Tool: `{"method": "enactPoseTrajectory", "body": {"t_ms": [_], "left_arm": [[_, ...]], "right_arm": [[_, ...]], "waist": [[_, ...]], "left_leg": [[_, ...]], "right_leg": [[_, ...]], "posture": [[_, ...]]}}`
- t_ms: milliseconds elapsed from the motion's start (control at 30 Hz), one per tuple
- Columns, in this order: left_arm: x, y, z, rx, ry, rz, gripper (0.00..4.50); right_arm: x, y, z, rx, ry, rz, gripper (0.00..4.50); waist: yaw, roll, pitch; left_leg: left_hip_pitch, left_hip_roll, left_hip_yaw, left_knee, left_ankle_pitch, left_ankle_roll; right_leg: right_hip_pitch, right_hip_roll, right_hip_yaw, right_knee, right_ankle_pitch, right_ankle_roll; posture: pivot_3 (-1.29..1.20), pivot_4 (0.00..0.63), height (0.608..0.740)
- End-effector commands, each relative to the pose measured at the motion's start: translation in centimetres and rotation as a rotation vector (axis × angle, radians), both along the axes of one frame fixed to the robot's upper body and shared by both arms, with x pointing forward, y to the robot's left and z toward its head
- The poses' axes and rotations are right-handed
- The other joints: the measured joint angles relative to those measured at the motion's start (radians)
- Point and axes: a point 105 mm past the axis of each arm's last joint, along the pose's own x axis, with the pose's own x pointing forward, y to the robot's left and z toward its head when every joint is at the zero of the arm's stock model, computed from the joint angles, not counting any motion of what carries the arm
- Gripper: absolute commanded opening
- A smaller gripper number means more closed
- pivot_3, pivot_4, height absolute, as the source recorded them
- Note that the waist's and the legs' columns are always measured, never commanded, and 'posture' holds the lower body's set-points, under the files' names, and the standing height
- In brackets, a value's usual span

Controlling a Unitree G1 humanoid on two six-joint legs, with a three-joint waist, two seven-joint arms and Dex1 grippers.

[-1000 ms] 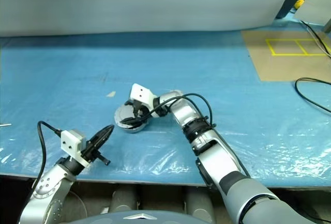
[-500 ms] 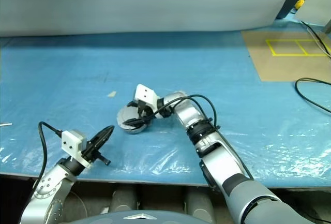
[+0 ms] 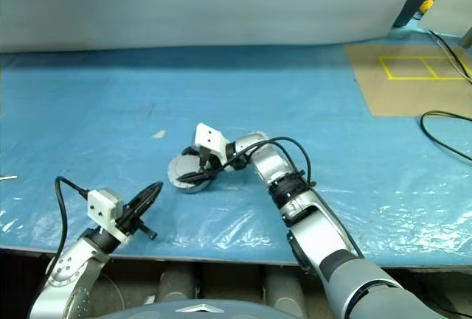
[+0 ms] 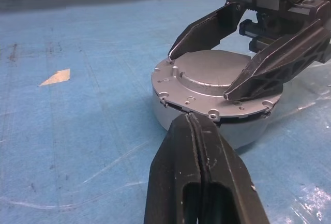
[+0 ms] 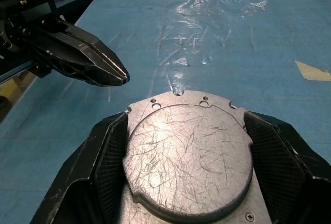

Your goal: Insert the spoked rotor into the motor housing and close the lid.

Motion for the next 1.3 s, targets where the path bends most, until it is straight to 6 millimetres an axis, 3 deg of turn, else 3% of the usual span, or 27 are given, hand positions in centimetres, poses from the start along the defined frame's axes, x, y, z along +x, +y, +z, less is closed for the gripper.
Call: {"method": "enactPoseTrajectory", "body": {"t_ms": [33, 467, 633, 767, 1000, 1300], "left_arm": [[-0.2, -0.1, 0.1, 0.011, -0.025, -0.006, 0.0], [0.1, 0.1, -1.2, 0.059, -0.037, 0.0, 0.0], [0.5, -0.3, -1.4, 0.07, -0.046, -0.012, 0.0], [0.6, -0.8, -1.1, 0.062, -0.055, -0.033, 0.0], [0.8, -1.2, -0.8, 0.028, -0.052, -0.05, 0.0], [1.6, -1.2, -0.4, 0.007, -0.065, -0.046, 0.0]], "right_arm": [[0.1, 0.0, -0.1, -0.011, -0.035, -0.003, 3.2], [0.0, -0.8, -1.6, -0.081, -0.07, 0.019, 3.2], [1.4, -1.5, -2.7, -0.151, -0.15, -0.049, 3.2], [1.6, -1.7, -3.0, -0.157, -0.114, -0.068, 3.2], [0.2, -1.2, -2.9, -0.111, 0.025, -0.024, 3.2], [-0.4, -1.1, -2.8, -0.092, 0.022, -0.001, 3.2]], "waist": [[0.0, 0.0, 0.0], [0.0, 0.0, 0.0], [0.0, 0.0, 0.0], [0.001, 0.0, 0.0], [0.002, 0.0, -0.001], [0.001, 0.0, -0.001]], "left_leg": [[0.0, 0.0, 0.0, 0.0, 0.0, 0.0], [0.003, 0.0, 0.0, 0.0, 0.0, 0.0], [0.012, 0.0, 0.0, 0.0, 0.0, 0.0], [0.017, -0.001, 0.0, -0.001, 0.0, 0.0], [0.017, -0.001, 0.0, -0.001, 0.0, 0.0], [0.014, -0.001, 0.002, -0.005, 0.0, 0.0]], "right_leg": [[0.0, 0.0, 0.0, 0.0, 0.0, 0.0], [0.003, 0.0, 0.0, 0.0, 0.0, 0.0], [0.01, -0.001, 0.001, 0.0, 0.0, 0.0], [0.014, -0.001, 0.001, 0.001, 0.0, 0.001], [0.014, -0.001, 0.001, 0.001, 0.0, 0.001], [0.012, -0.001, 0.001, -0.005, 0.0, 0.0]], "posture": [[0.0, 0.15, 0.74], [0.0, 0.15, 0.74], [0.0, 0.15, 0.74], [0.0, 0.15, 0.74], [0.0, 0.15, 0.74], [0.0, 0.15, 0.74]]}}
